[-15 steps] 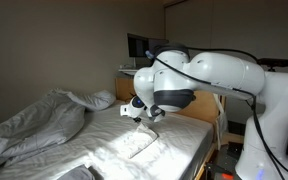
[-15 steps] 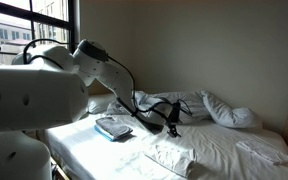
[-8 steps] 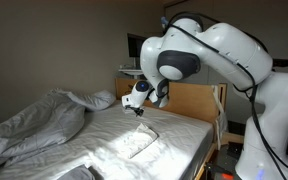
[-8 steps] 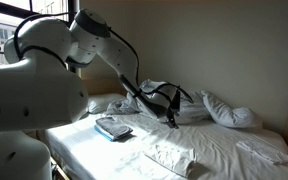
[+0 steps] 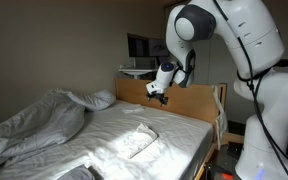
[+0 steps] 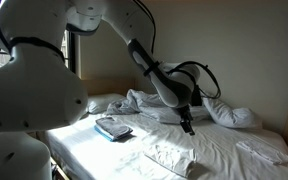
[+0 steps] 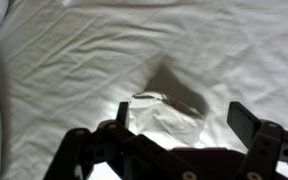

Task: Fold the left white towel in half

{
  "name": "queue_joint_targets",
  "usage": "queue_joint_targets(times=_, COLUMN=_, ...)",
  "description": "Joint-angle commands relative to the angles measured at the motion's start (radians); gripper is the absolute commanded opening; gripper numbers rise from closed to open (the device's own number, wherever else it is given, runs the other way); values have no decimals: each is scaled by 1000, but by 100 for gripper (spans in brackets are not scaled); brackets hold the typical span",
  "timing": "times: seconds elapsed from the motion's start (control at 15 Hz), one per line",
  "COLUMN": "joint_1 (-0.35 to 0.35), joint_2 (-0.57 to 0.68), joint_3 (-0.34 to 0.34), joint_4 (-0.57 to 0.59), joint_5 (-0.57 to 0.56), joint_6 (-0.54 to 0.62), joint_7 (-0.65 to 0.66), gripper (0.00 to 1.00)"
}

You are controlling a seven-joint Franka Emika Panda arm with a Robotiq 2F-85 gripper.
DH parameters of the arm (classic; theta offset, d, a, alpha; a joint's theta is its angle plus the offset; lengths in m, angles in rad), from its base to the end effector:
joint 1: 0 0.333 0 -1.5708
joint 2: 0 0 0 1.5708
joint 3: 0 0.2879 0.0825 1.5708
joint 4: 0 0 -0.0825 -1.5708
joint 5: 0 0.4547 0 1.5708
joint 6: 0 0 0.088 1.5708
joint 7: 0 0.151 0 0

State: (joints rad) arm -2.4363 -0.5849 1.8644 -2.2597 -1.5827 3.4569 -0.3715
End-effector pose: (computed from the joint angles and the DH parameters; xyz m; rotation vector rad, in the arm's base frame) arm 0.5117 -0.2372 0.1617 1.5971 1.8931 -0.0174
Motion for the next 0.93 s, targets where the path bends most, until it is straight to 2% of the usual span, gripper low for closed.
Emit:
queue_joint_targets(times=0.0, joint_1=-73, joint_2=176, joint_3=-45, joint_4=-89, joint_5=-282, joint_6=0, joint_7=59, gripper=100)
queue_joint_targets(times=0.07, joint_1=-2, joint_2=91, joint_3=6, joint_4=-103, joint_5=-311, joint_6=1, joint_7=224, gripper=100)
queue_joint_targets(times=0.13, joint_1=-24, joint_2=107, joint_3=41, joint_4=-119, joint_5=-358, joint_6=5, joint_7=279, gripper=100)
queue_joint_targets(times=0.2, joint_1=-52, joint_2=114, joint_3=105, joint_4=-129, joint_5=-390, joint_6=5, joint_7=344, gripper=100)
queue_joint_targets(times=0.47, joint_1=-161, joint_2=101, joint_3=414, joint_4=-131, joint_5=-489, joint_6=0, joint_7=638, gripper=100)
queue_joint_targets(times=0.67, joint_1=-281, joint_2=92, joint_3=655, joint_4=-103, joint_5=-543, joint_6=-2, joint_7=798, gripper=100)
queue_joint_targets(times=0.73, joint_1=-187, joint_2=96, joint_3=636, joint_4=-138, joint_5=-512, joint_6=-2, joint_7=842, gripper=100)
queue_joint_targets(times=0.87, joint_1=-195, joint_2=85, joint_3=709, joint_4=-116, joint_5=-511, joint_6=-1, joint_7=910, gripper=100)
